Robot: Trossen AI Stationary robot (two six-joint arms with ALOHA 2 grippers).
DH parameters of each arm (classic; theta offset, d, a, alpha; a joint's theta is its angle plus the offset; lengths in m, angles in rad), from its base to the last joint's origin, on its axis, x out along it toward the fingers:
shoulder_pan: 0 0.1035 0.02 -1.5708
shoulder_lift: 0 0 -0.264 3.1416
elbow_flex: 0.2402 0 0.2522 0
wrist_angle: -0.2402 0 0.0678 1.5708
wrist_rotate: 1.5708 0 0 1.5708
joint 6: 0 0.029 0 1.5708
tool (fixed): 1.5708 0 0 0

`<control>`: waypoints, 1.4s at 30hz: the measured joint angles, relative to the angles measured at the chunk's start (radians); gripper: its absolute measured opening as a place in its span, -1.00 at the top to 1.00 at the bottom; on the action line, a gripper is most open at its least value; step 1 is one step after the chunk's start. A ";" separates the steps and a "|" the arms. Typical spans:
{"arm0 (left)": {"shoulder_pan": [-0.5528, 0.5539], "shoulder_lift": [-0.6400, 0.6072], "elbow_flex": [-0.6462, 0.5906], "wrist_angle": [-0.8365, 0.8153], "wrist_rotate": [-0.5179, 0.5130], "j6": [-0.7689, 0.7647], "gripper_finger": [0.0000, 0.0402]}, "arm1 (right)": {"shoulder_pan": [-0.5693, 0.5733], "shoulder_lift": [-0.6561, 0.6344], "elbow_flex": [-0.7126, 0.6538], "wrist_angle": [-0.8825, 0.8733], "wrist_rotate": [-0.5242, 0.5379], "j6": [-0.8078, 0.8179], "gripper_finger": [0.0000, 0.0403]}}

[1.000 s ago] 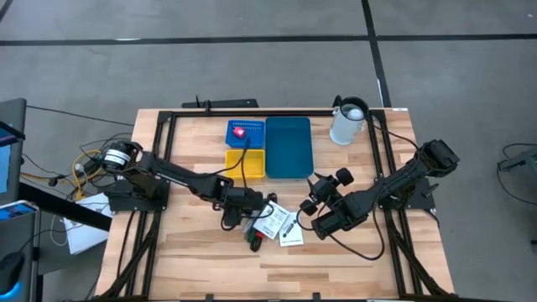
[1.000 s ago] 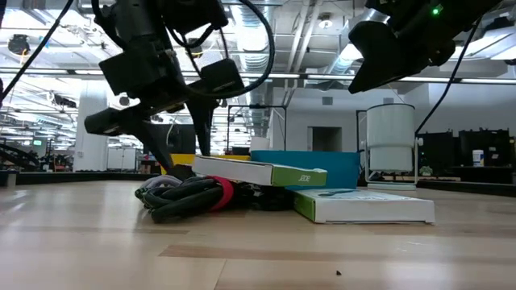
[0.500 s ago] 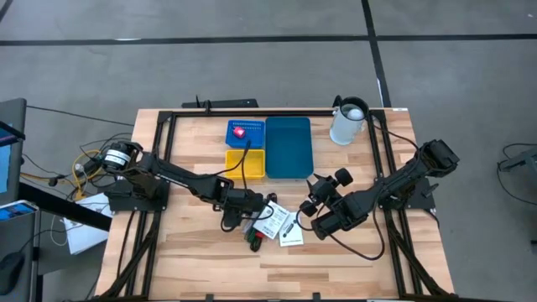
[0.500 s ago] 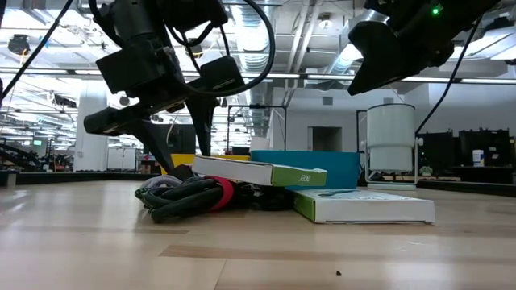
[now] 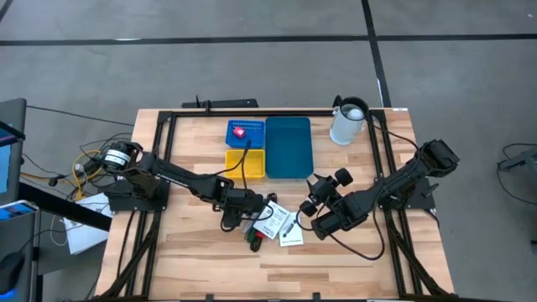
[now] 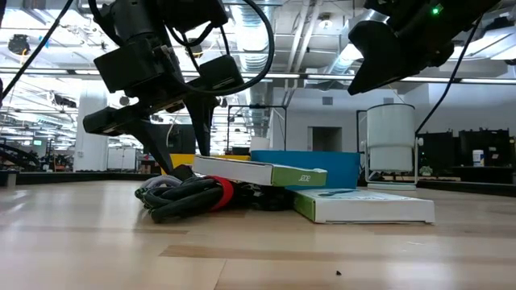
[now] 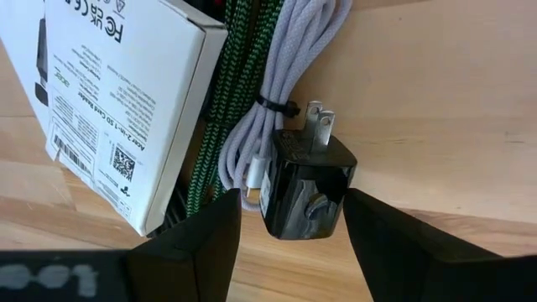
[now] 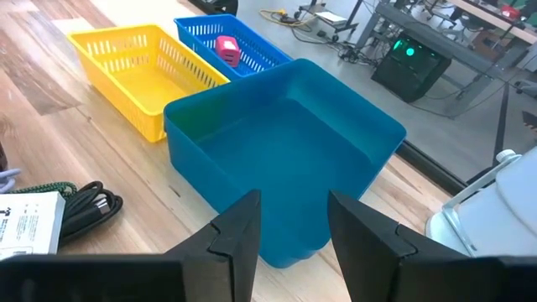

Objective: Pick and place items into bin
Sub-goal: Put the black charger adapter into the blue basket

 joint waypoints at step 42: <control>0.006 0.049 0.001 0.009 0.040 -0.026 0.00 | 0.000 0.000 0.000 0.023 0.001 -0.003 0.33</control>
